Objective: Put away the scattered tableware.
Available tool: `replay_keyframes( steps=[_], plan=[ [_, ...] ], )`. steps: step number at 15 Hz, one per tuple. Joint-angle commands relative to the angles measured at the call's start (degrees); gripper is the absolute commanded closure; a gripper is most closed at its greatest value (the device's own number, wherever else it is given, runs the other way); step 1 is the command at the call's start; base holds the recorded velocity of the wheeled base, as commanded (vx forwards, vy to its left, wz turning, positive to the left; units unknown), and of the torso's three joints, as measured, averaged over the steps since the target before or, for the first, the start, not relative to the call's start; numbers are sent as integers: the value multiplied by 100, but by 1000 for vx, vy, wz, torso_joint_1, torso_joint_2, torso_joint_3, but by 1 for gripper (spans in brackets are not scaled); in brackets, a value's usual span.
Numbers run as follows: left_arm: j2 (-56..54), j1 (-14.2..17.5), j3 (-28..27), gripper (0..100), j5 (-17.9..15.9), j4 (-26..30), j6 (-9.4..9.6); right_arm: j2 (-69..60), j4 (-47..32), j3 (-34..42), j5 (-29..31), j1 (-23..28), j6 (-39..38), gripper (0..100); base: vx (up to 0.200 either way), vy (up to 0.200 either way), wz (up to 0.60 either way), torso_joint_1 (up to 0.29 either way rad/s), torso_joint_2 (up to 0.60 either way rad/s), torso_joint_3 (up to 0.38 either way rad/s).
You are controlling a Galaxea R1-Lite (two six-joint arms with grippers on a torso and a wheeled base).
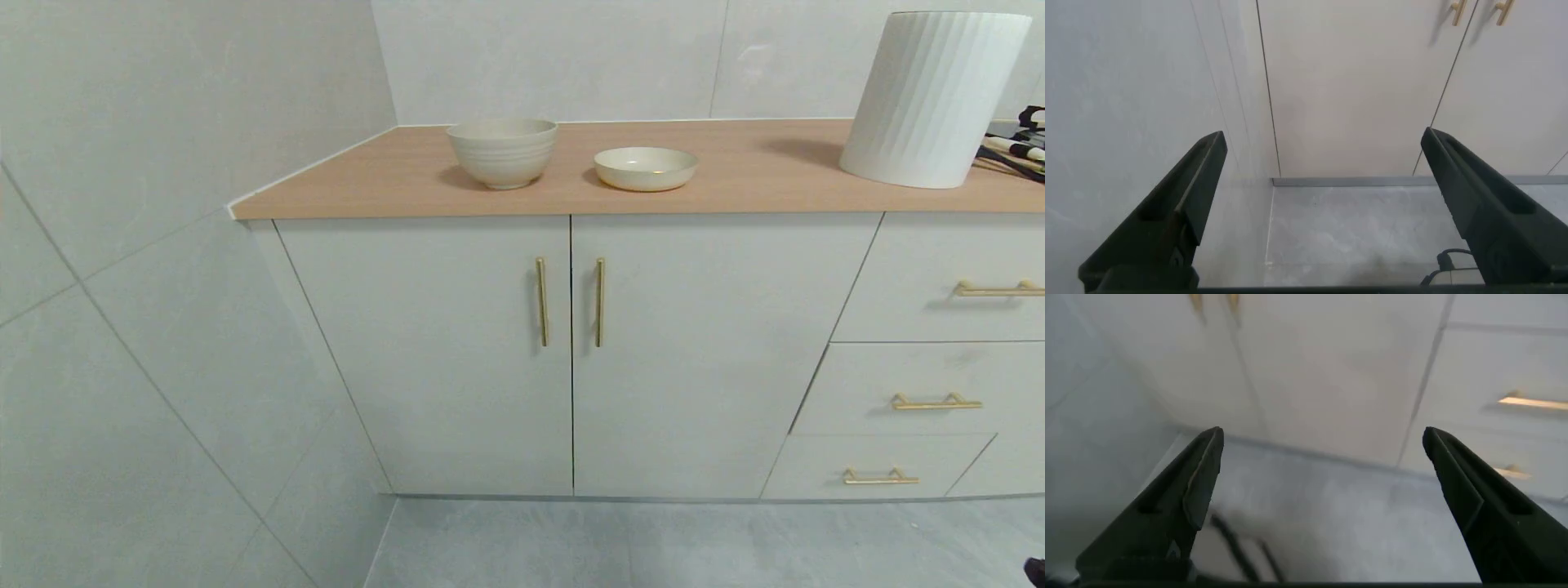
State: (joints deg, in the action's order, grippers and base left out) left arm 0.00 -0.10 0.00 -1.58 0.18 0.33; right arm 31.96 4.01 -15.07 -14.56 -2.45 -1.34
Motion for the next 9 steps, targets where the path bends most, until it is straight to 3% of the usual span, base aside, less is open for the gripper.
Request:
replay_keyframes(
  steps=[1,4,6,9],
  plan=[
    [0,1,0,0,0,-1,2,2139,30,-1086,-153,-713,-147,0,0,0,0,0,0,0],
    [0,1,0,0,0,-1,2,3448,293,-1886,-153,-1275,-200,0,0,0,0,0,0,0],
    [0,1,0,0,0,-1,2,4714,1225,-2536,-109,-1900,-437,0,0,0,0,0,0,0],
    [0,1,0,0,0,-1,2,5628,1708,-3108,-91,-2541,-745,0,0,0,0,0,0,0]
  ],
)
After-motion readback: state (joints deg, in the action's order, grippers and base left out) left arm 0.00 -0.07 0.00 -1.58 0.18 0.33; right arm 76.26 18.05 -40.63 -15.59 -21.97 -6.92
